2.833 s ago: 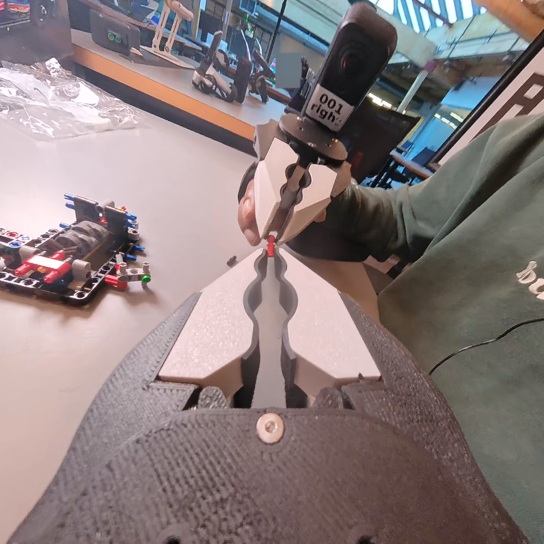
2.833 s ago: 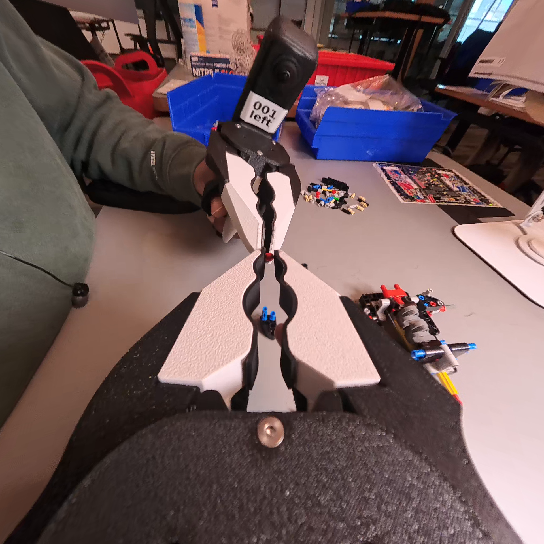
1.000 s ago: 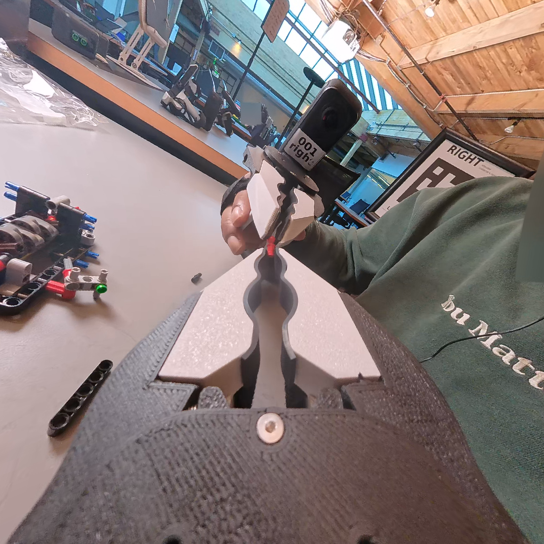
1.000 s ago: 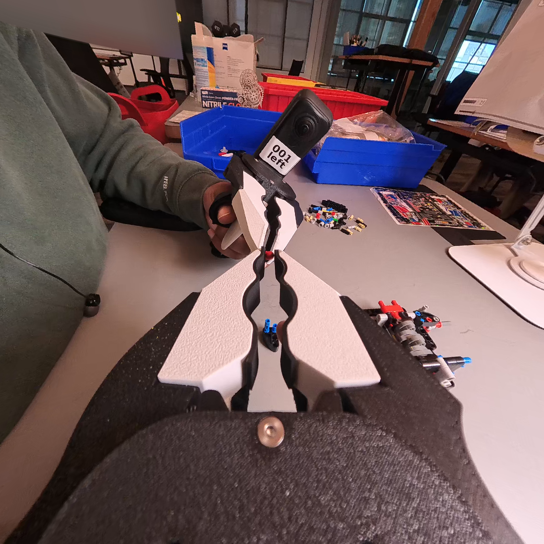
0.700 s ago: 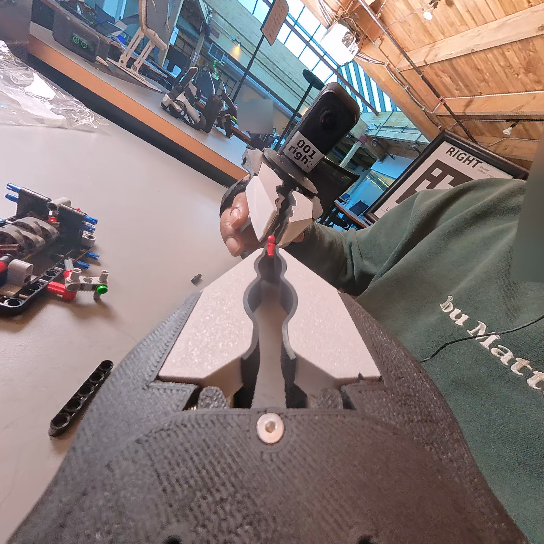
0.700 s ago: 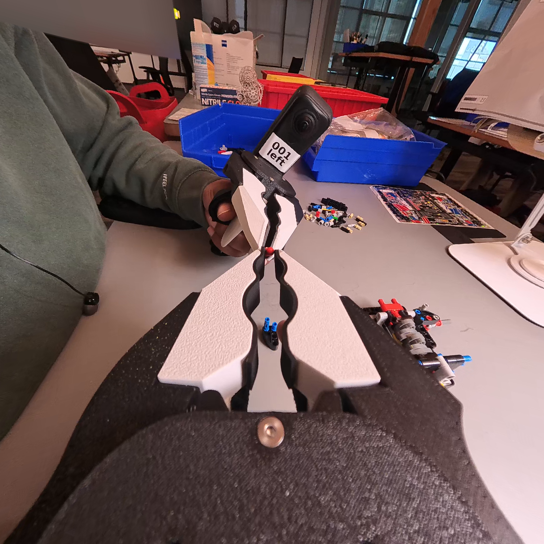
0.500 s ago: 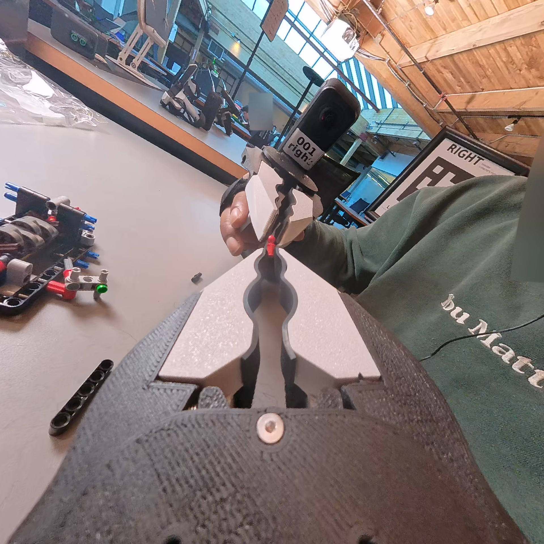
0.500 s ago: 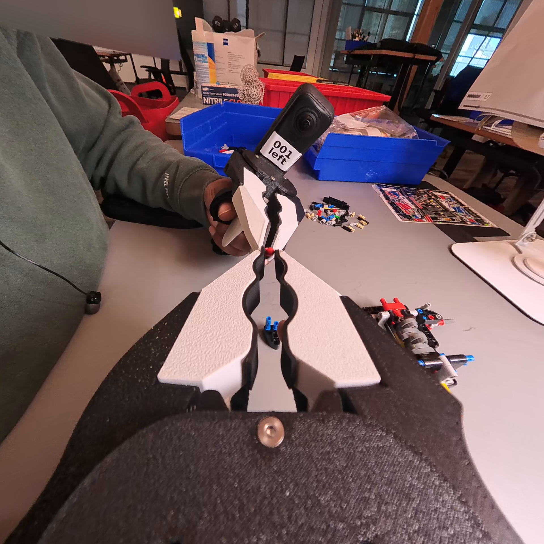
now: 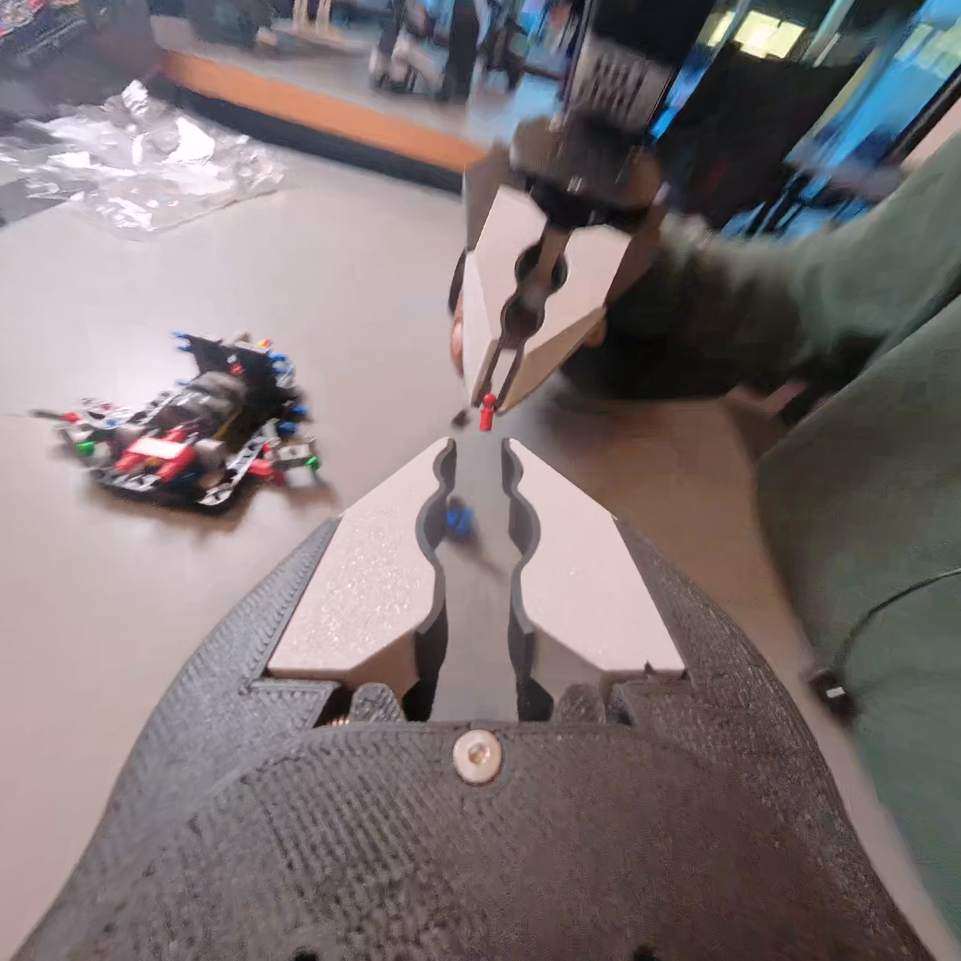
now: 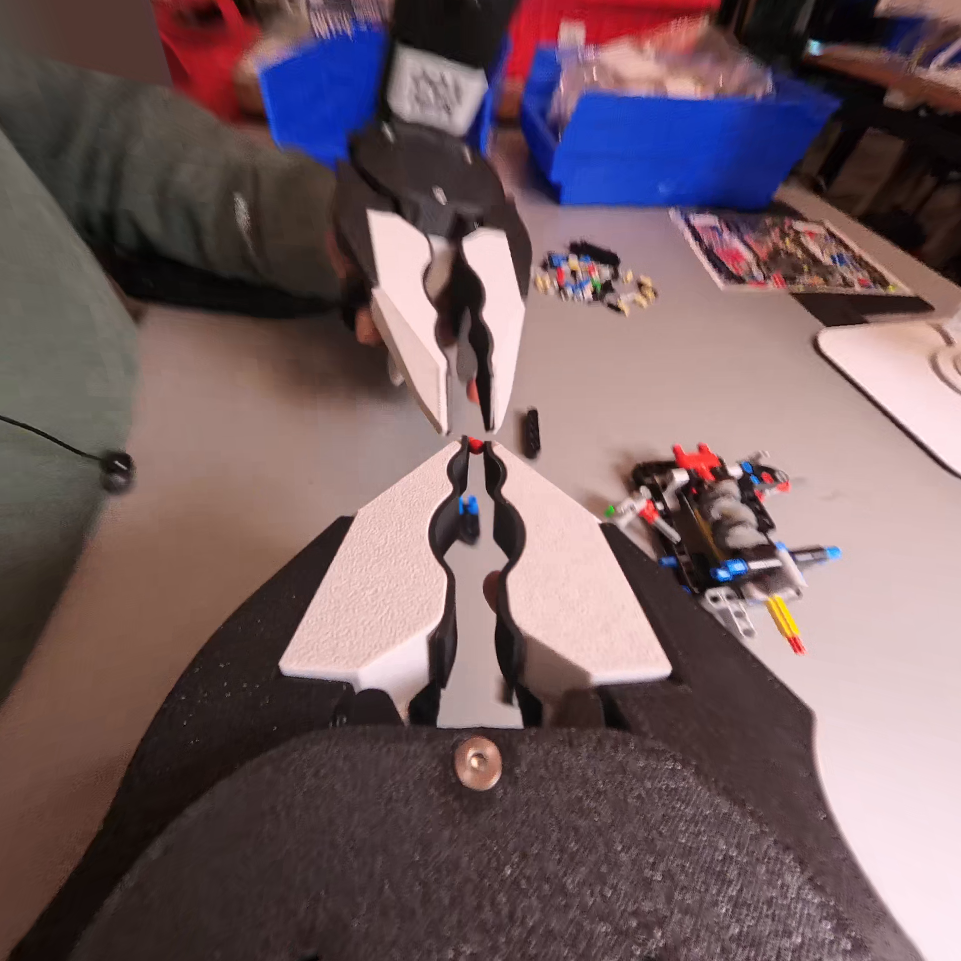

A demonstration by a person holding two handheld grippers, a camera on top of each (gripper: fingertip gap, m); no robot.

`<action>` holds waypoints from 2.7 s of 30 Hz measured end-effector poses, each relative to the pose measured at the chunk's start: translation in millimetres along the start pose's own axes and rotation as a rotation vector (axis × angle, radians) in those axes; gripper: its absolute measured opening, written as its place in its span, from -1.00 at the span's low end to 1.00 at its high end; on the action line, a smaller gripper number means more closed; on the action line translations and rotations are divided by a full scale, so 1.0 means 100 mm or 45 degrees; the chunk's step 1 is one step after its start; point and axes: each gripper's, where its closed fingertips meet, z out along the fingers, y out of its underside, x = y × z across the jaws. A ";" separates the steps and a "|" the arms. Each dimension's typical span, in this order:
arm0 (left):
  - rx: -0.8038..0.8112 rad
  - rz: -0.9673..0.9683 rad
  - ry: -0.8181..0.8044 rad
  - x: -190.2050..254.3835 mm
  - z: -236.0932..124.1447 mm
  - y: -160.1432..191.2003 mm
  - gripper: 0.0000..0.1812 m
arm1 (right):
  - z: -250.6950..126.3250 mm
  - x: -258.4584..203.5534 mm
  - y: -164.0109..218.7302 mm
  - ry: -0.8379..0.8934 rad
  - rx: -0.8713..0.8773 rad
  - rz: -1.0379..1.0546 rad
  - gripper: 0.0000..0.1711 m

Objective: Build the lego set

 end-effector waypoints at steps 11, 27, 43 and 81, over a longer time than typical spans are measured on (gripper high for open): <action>-0.521 0.299 -0.183 -0.15 0.21 0.62 -0.77 | 0.23 0.02 0.51 -0.027 -0.507 -0.109 -0.97; -0.539 0.340 -0.207 -0.14 0.22 0.65 -0.85 | 0.24 -0.02 0.59 -0.136 -0.917 -0.373 -0.98; -0.539 0.363 -0.203 -0.13 0.22 0.66 -0.85 | 0.29 -0.07 0.54 -0.215 -0.897 -0.331 -0.97; -0.543 0.383 -0.185 -0.11 0.21 0.66 -0.85 | 0.24 -0.09 0.67 -0.339 -0.988 -0.221 -1.00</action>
